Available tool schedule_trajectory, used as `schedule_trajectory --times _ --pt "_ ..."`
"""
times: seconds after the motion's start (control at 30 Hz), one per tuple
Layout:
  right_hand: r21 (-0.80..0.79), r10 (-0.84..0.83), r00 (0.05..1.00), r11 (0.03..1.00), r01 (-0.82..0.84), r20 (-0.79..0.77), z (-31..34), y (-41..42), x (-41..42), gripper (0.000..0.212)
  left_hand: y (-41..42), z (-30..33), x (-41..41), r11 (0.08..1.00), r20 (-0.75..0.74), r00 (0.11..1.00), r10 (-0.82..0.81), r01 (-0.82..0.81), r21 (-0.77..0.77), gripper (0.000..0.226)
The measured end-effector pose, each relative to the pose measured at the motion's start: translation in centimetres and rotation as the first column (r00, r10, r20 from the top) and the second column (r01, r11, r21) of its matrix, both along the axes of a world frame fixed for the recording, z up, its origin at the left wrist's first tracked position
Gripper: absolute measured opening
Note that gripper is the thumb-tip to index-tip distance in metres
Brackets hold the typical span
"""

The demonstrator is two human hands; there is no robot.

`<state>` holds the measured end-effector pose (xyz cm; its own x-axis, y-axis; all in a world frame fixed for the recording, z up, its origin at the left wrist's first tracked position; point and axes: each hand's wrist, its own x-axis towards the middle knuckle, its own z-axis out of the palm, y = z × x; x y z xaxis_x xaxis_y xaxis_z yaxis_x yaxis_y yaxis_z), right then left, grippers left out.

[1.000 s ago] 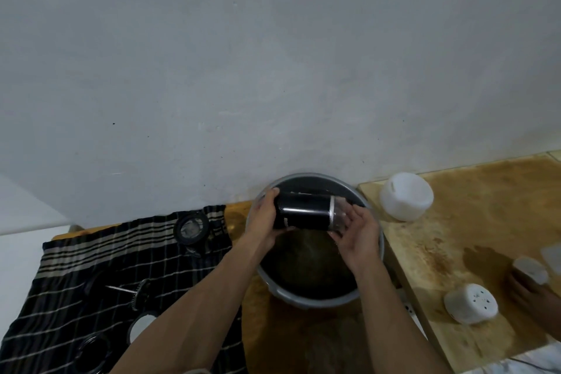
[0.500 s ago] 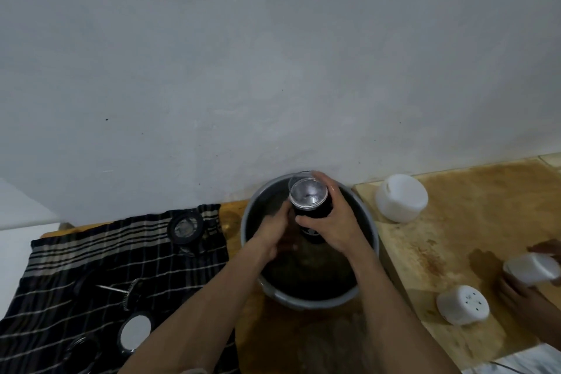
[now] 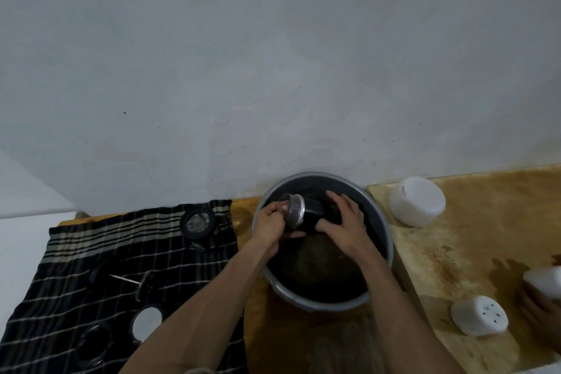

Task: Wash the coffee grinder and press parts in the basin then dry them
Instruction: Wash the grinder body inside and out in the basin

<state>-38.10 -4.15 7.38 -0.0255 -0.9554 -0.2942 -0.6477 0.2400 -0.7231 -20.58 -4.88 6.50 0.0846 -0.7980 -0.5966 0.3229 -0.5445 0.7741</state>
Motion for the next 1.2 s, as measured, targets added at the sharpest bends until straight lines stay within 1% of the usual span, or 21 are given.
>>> schedule_trajectory --times 0.03,0.07,0.1,0.13,0.17,0.2,0.23,0.33,0.4,0.43,0.5,0.6,0.67,0.73,0.8,0.87,0.9,0.93,1.0,1.13,1.2 --pt "0.098 -0.118 0.983 0.990 0.105 0.142 -0.2 0.1 -0.5 0.073 -0.1 0.0 0.1 0.999 -0.024 1.000 -0.003 0.004 0.035 0.019" --pt "0.192 -0.244 0.935 0.961 0.198 0.258 -0.7 0.2 -0.9 0.065 -0.3 -0.2 0.1 0.998 -0.044 0.999 -0.010 0.013 0.062 0.019" --pt "0.260 -0.354 0.876 0.925 0.277 0.328 -1.2 0.2 -1.3 0.062 -0.6 -0.3 0.0 0.996 -0.064 0.998 -0.020 0.026 0.086 0.020" --pt "0.304 -0.444 0.815 0.888 0.345 0.373 -1.7 0.1 -1.5 0.064 -0.9 -0.7 -0.1 0.993 -0.079 0.996 -0.031 0.040 0.111 0.022" --pt "0.331 -0.513 0.760 0.854 0.402 0.399 -2.4 0.2 -1.9 0.072 -0.9 -1.0 -0.4 0.989 -0.084 0.996 -0.033 0.045 0.144 0.023" --pt "0.358 -0.566 0.714 0.821 0.445 0.411 -3.0 0.2 -2.2 0.078 -1.0 -1.2 -0.5 0.985 -0.084 0.996 -0.029 0.043 0.170 0.023" --pt "0.375 -0.598 0.687 0.799 0.471 0.413 -3.3 0.2 -2.3 0.080 -1.1 -1.5 -0.7 0.982 -0.077 0.997 -0.018 0.032 0.184 0.023" --pt "0.401 -0.625 0.665 0.778 0.484 0.410 -3.9 0.2 -2.5 0.074 -1.5 -2.7 -0.8 0.982 0.042 0.999 -0.023 0.015 0.186 0.042" --pt "0.416 -0.646 0.639 0.761 0.498 0.418 -4.4 0.1 -2.5 0.078 -1.5 -2.8 -0.7 0.986 0.150 0.980 -0.128 0.109 0.128 0.054" --pt "0.422 -0.659 0.622 0.750 0.509 0.422 -4.6 0.0 -2.4 0.080 -1.5 -2.8 -0.7 0.981 0.240 0.952 -0.190 0.173 0.090 0.058" --pt "0.415 -0.677 0.600 0.735 0.535 0.426 -4.8 -0.2 -2.3 0.078 -1.3 -3.1 -0.8 0.966 0.409 0.878 -0.248 0.254 0.040 0.063" --pt "0.386 -0.675 0.598 0.738 0.554 0.432 -5.3 -0.6 -2.0 0.073 -1.3 -3.5 -0.8 0.970 0.563 0.797 -0.217 0.241 0.033 0.065" --pt "0.375 -0.684 0.588 0.729 0.572 0.433 -5.4 -0.8 -1.7 0.069 -1.1 -3.2 -1.2 0.985 0.602 0.784 -0.151 0.173 0.021 0.064" --pt "0.385 -0.697 0.569 0.716 0.582 0.436 -5.4 -0.8 -1.7 0.068 -1.0 -3.3 -1.6 0.994 0.625 0.776 -0.086 0.113 -0.004 0.059" --pt "0.384 -0.704 0.555 0.709 0.592 0.443 -5.4 -0.9 -1.8 0.066 -0.9 -3.6 -2.1 0.991 0.696 0.714 -0.078 0.129 -0.021 0.051" --pt "0.390 -0.702 0.558 0.711 0.585 0.443 -5.5 -0.9 -2.1 0.069 -0.8 -4.1 -2.7 0.987 0.754 0.653 -0.071 0.157 -0.043 0.050" --pt "0.392 -0.701 0.559 0.712 0.582 0.443 -5.6 -0.9 -2.2 0.068 -0.7 -4.1 -2.9 0.986 0.748 0.661 -0.066 0.157 -0.052 0.050" --pt "0.393 -0.700 0.558 0.713 0.580 0.445 -5.5 -0.8 -2.4 0.066 -0.7 -4.2 -2.9 0.987 0.707 0.704 -0.064 0.148 -0.058 0.050" --pt "0.387 -0.700 0.563 0.713 0.584 0.440 -5.4 -0.8 -2.6 0.059 -0.9 -4.4 -2.9 0.989 0.591 0.800 -0.105 0.147 -0.024 0.048" --pt "0.381 -0.688 0.584 0.725 0.574 0.430 -5.0 -0.9 -2.7 0.056 -1.7 -4.3 -2.2 0.981 0.394 0.898 -0.195 0.171 0.096 0.036" --pt "0.375 -0.689 0.589 0.725 0.579 0.422 -4.9 -1.0 -2.8 0.058 -2.1 -3.9 -1.9 0.969 0.304 0.924 -0.231 0.191 0.155 0.027"
